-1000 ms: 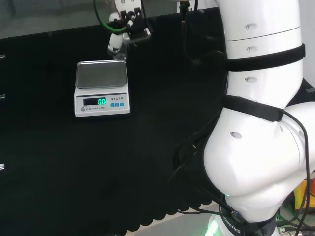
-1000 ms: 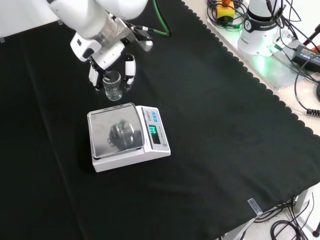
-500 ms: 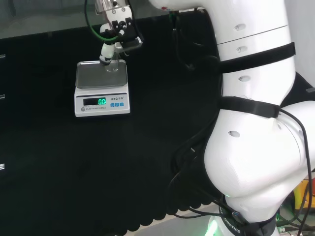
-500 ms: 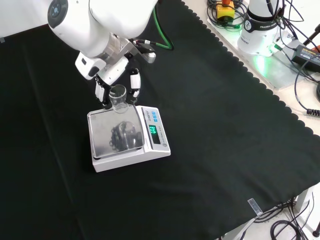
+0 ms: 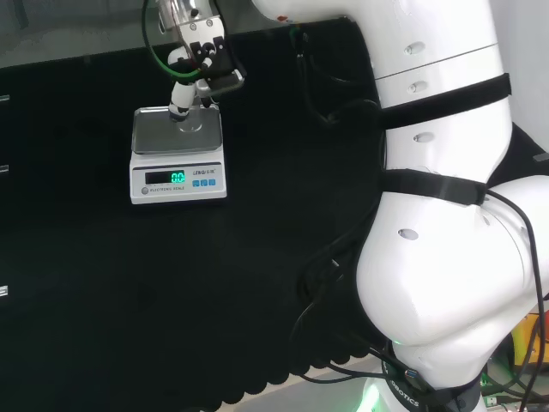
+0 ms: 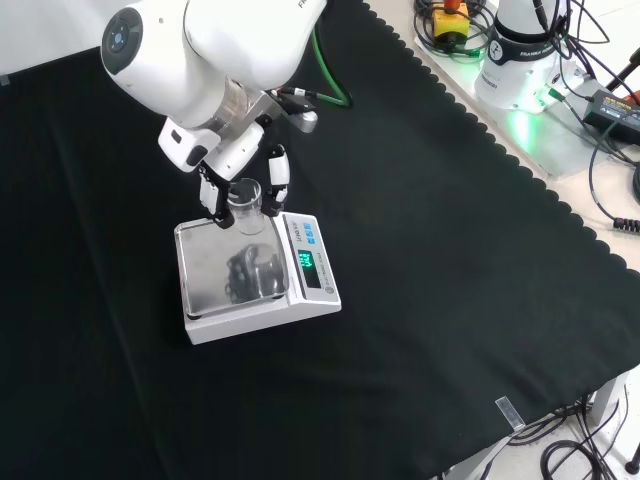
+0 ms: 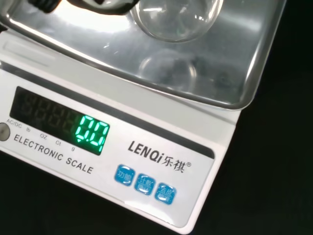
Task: Put the beaker on the electronic balance.
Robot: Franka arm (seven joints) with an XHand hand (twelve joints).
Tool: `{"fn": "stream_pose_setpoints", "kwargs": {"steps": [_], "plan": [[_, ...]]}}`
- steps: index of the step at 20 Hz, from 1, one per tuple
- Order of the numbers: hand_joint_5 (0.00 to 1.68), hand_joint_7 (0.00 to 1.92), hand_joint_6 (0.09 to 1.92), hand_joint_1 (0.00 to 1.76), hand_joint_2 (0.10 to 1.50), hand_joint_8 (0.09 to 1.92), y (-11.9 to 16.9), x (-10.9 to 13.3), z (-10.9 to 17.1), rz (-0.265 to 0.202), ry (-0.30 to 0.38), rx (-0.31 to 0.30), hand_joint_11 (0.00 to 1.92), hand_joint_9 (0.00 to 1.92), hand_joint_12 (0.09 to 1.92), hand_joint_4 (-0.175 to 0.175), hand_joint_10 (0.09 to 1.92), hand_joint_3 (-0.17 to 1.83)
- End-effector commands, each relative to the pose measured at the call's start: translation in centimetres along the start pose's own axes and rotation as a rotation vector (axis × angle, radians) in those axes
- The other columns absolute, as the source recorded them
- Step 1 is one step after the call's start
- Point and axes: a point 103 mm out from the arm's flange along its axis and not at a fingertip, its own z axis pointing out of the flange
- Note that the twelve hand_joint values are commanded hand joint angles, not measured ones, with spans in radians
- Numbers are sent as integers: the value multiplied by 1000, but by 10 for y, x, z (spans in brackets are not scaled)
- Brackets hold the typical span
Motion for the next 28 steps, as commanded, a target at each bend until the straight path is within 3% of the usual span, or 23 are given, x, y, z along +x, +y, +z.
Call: {"fn": "stream_pose_setpoints", "kwargs": {"steps": [1, 28], "plan": [[677, 879, 605, 870, 789, 881, 5, 6, 5, -17, -10, 12, 1075, 1059, 1032, -175, 646, 708], [668, 871, 607, 863, 790, 889, 6, 0, 6, -35, -17, 15, 1062, 1046, 1043, -175, 664, 706]]}}
